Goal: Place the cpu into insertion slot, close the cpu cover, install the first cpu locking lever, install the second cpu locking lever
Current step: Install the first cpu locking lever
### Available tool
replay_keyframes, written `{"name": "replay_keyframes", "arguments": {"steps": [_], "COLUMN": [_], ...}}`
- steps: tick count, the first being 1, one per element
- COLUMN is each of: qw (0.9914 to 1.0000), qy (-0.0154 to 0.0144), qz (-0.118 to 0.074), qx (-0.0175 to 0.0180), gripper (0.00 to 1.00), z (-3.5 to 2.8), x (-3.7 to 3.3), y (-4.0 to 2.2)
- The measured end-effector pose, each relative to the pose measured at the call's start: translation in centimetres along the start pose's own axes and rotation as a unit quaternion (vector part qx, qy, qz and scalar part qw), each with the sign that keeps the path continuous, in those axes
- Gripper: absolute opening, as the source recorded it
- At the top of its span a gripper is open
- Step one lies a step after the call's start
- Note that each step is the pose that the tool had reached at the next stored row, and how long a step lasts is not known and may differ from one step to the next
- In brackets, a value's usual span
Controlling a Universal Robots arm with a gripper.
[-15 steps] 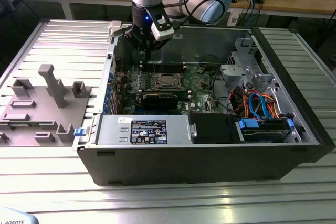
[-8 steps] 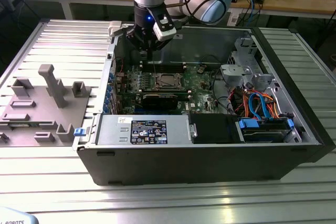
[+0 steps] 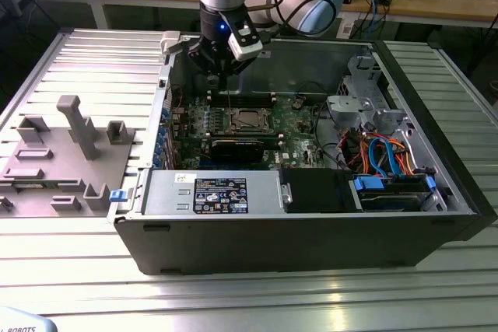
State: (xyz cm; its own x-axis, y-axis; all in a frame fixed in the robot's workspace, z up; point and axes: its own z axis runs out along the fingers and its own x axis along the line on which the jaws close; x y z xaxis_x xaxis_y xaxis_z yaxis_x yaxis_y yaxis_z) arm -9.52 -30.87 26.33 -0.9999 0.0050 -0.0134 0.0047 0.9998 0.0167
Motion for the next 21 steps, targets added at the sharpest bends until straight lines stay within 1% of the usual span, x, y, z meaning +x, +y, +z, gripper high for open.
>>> {"name": "replay_keyframes", "arguments": {"steps": [8,13,21], "qw": [1.0,1.0,1.0], "qy": [0.0,0.0,0.0], "qz": [0.0,0.0,0.0], "qx": [0.0,0.0,0.0], "gripper": [0.11,0.11,0.11], "z": [0.0,0.01,0.07], "x": [-0.03,-0.42,-1.36], "y": [0.0,0.0,0.0]}}
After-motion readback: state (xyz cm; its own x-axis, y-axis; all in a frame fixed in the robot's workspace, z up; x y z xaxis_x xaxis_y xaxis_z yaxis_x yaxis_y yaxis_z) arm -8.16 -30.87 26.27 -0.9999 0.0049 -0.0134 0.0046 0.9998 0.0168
